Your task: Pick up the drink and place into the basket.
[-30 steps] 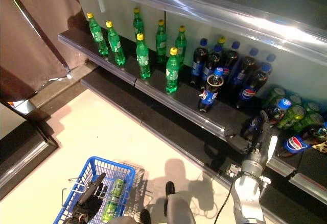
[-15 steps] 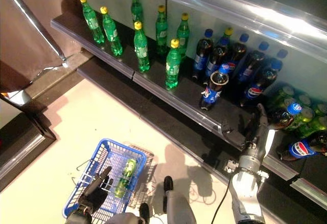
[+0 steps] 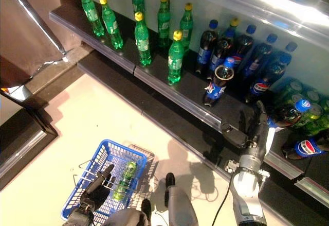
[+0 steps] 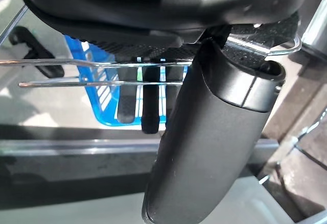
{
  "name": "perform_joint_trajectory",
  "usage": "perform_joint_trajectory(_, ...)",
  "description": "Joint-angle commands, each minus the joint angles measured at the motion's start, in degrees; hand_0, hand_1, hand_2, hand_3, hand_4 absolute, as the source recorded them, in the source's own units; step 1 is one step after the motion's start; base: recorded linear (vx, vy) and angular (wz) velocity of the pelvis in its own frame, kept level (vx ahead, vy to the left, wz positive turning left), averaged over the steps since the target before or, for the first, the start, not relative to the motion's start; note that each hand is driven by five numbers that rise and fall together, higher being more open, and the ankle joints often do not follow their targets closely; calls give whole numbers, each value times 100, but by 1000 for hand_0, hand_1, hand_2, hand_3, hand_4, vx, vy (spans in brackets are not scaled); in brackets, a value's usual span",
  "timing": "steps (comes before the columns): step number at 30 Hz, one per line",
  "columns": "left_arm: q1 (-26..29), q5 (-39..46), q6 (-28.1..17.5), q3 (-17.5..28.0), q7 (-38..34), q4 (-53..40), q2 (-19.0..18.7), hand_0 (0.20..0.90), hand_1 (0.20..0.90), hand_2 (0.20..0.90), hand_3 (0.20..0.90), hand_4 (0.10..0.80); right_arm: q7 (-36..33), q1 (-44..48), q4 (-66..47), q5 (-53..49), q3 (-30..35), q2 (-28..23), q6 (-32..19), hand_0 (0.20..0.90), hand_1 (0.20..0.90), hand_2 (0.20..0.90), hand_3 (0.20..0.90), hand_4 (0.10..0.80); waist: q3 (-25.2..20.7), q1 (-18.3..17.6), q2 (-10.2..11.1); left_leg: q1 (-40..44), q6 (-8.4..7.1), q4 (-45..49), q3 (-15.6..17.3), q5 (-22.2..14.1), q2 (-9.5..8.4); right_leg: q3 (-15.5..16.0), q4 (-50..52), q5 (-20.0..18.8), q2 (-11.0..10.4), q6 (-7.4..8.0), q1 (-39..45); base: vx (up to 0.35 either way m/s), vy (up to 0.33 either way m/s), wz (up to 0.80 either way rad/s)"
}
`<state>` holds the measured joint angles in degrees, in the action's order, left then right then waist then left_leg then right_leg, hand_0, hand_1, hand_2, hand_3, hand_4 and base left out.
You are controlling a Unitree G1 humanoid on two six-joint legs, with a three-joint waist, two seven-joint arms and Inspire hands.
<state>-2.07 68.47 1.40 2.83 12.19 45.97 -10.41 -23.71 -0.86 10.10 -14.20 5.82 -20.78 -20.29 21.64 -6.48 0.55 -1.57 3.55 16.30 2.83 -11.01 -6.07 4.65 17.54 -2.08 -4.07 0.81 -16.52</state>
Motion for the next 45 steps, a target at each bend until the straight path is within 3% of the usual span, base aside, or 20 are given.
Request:
perform_joint_trajectory(1, 295, 274, -555, 53, 637, -1011, -593, 300, 300, 300, 200, 100, -161, 814, -622, -134, 220, -683, -671, 900, 900, 900, 900, 800, -105, 146, -167, -222, 147, 70, -171, -43, 83, -119, 621, -128, 162, 568, -823, -139, -29, 9)
perform_joint_trajectory(12, 1025, 891, -1033, -387, 510, -1206, -812, 300, 300, 300, 200, 100, -661, 2265, -357, -349, -214, -1039, -773, 900, 900, 900, 900, 800, 541, 227, -166, -1668, 162, 680, -186, 60, -2, -194, 632, -35, 317, 365, -1449, -131, -51, 5)
perform_joint_trajectory(24, 1101, 1022, -1142, -310, 510, -1541, -749, 300, 300, 300, 200, 100, -878, 3040, -592, -246, -46, -1427, -661, 900, 900, 900, 900, 800, 792, 331, -142, -2498, 132, 1802, -94, -398, -35, -189, 963, 396, 322, 116, -1624, -62, -12, -6)
perform_joint_trajectory(36, 996, 1001, -1082, -344, 502, -1586, -669, 300, 300, 300, 200, 100, -487, 3342, -544, -732, 48, -1561, -350, 900, 900, 900, 900, 800, 815, 410, -155, -2689, 110, 1977, -81, -316, 2, -254, 1213, 531, 368, 29, -1639, 12, 3, -2)
perform_joint_trajectory(45, 1035, 1046, -1026, -411, 497, -1514, -722, 300, 300, 300, 200, 100, -755, 3696, 35, -813, 24, -1829, -107, 900, 900, 900, 900, 800, 815, 533, -152, -2758, 55, 2025, -99, -212, 40, -223, 1217, 586, 357, -28, -1519, 23, 2, 1)
